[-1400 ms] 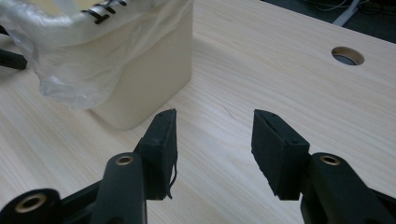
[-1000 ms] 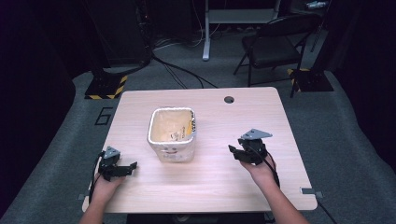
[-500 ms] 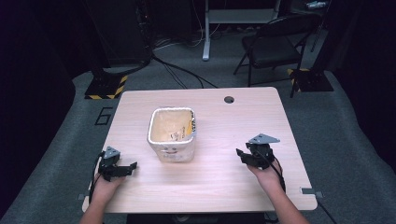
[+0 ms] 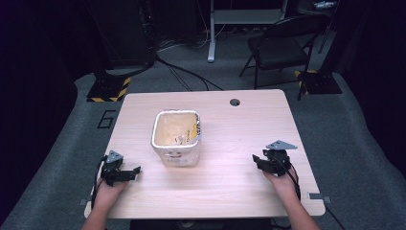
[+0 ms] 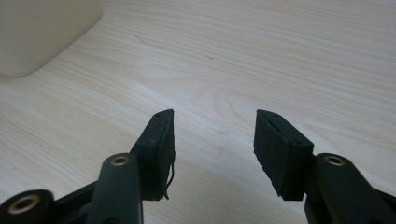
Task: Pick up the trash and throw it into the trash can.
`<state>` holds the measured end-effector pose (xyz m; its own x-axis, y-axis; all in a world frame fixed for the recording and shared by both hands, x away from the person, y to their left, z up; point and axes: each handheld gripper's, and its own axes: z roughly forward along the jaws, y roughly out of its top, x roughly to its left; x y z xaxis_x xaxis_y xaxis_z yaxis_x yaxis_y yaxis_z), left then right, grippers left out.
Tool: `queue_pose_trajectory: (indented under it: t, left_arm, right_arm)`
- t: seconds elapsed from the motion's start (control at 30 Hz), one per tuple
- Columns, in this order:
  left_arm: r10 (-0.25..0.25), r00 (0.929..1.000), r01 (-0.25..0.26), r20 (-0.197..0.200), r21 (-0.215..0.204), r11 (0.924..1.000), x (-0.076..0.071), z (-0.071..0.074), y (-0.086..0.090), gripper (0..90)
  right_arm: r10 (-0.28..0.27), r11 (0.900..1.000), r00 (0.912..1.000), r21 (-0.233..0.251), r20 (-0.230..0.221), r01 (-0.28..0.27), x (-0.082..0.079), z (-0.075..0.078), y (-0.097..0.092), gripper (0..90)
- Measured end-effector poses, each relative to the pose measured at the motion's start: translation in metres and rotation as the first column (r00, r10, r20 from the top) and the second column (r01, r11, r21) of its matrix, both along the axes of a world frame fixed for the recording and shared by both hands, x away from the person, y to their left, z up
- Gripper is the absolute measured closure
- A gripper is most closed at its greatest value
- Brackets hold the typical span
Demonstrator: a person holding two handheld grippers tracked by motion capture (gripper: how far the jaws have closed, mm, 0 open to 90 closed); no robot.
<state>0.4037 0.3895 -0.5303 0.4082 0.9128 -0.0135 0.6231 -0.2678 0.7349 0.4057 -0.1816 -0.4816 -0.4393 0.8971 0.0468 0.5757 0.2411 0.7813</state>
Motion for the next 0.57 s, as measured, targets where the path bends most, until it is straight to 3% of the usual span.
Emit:
queue_pose_trajectory:
  t: [0.57]
  left_arm:
    - [0.022, 0.9997, -0.022, -0.001, 0.0, 0.9997, -0.001, 0.0, -0.001, 9.1]
  right_arm:
    - [-0.1, 0.9947, 0.9944, 0.021, -0.032, 0.101, 0.002, -0.023, -0.023, 44.4]
